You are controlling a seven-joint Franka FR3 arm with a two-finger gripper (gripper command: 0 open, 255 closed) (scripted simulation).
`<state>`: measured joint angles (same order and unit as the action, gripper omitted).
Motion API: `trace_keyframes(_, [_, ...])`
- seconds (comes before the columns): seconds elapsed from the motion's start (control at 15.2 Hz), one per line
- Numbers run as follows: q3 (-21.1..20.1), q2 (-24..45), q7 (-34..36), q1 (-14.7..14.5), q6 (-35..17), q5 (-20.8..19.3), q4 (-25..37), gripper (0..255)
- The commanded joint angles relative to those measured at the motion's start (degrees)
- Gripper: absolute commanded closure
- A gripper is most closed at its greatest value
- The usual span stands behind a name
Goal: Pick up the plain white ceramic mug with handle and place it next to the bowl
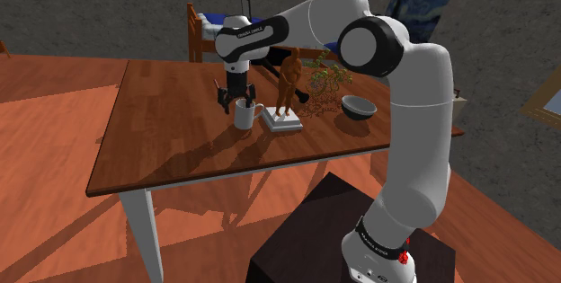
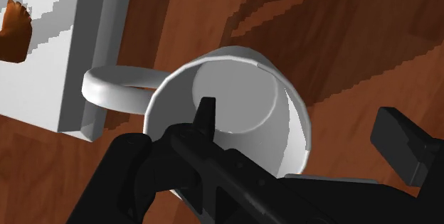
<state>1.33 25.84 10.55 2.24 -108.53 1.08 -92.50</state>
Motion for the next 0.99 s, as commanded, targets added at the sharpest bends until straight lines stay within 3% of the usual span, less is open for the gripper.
trace_keyframes(0.0, [0.0,0.1,0.0,0.0,-0.6,0.0,-0.5,0])
trace_keyframes(0.4, [0.0,0.1,0.0,0.0,-0.6,0.0,-0.4,0])
trace_keyframes(0.46, [0.0,0.1,0.0,0.0,-0.6,0.0,-0.4,255])
trace_keyframes(0.92, [0.0,0.1,0.0,0.0,-0.6,0.0,-0.4,255])
